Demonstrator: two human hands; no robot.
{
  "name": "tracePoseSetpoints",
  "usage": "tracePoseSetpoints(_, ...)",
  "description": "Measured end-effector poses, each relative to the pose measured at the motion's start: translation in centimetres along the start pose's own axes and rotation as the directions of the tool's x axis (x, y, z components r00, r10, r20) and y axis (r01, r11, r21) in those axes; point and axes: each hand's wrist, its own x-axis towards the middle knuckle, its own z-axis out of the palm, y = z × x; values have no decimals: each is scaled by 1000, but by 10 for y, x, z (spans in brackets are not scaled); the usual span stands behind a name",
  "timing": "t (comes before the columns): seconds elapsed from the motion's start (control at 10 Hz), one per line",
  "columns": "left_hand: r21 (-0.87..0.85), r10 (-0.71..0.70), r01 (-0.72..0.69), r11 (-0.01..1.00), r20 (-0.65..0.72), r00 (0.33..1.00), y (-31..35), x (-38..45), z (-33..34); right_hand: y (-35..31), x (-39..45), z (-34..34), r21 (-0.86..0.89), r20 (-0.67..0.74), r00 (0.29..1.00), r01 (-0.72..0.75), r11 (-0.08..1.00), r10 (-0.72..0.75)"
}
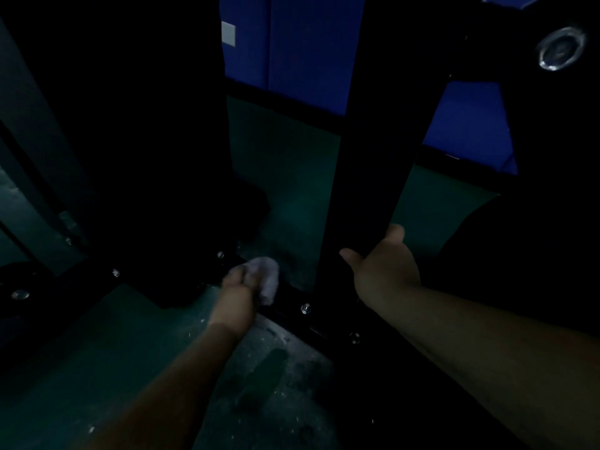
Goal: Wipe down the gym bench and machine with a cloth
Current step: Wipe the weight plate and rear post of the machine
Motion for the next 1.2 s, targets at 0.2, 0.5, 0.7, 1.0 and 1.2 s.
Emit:
tracePoseSetpoints(0.2,12,-4,3,1000,81,997,70,-22,6,-1,2,1,-44,-4,1000,-18,999,18)
tracePoseSetpoints(0.5,-66,-269,272,960,58,961,18,22,7,0,4,-2,20,60,998,-35,999,33)
tracePoseSetpoints(0.7,-30,-452,452,892,12,892,13,16,-6,-1,4,-2,36,61,997,-43,998,41)
tracePoseSetpoints(1.0,-206,-406,395,895,-11,914,24,-55,-27,-2,2,-4,66,83,995,-64,996,59)
tracePoseSetpoints(1.2,-43,-256,257,966,12,967,15,-2,-38,-1,4,-2,14,38,997,-60,998,59)
